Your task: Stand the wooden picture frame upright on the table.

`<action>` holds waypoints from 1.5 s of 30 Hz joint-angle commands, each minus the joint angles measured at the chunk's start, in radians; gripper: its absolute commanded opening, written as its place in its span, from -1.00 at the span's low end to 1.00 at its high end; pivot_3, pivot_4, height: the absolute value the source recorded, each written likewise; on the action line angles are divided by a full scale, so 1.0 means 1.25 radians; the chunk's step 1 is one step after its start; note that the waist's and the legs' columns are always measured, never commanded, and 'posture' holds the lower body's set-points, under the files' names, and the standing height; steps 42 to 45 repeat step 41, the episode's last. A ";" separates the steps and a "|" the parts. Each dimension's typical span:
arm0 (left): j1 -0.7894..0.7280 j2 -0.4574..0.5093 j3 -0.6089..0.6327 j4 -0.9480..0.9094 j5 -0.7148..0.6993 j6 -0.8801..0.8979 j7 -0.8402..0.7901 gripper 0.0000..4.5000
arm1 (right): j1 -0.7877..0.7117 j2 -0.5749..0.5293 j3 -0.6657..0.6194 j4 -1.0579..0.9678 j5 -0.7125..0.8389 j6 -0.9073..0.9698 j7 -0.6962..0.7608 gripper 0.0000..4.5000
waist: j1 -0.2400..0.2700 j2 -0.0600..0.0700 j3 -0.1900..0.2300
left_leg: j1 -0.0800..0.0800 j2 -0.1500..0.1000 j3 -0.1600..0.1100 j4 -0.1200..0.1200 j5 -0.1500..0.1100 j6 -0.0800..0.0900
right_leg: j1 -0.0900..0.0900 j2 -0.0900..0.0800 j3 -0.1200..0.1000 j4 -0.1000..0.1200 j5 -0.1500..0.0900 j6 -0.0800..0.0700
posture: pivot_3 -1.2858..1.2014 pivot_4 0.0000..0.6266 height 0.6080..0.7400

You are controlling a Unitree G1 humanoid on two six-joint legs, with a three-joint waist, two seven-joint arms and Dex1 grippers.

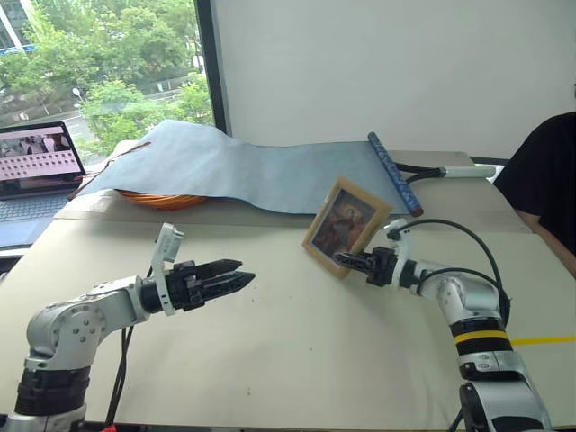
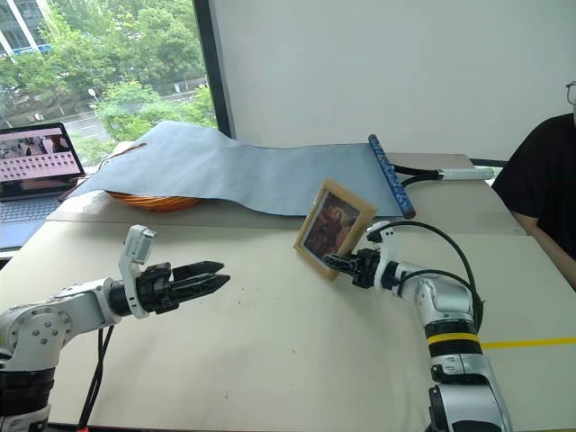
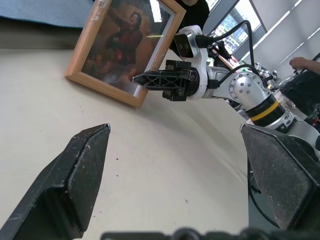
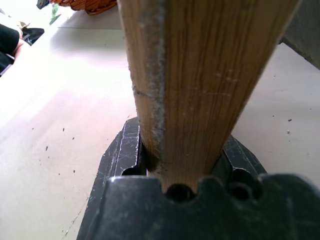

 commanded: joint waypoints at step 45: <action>0.118 -0.110 -0.092 0.090 0.487 -0.516 0.026 1.00 | 0.585 0.008 -0.254 -0.586 -0.001 -0.244 -0.206 0.98 | -0.001 0.001 0.000 | 0.000 0.000 -0.002 0.000 0.000 0.000 | 0.001 0.000 -0.001 -0.001 -0.001 0.000 | 0.03 -0.52 -0.02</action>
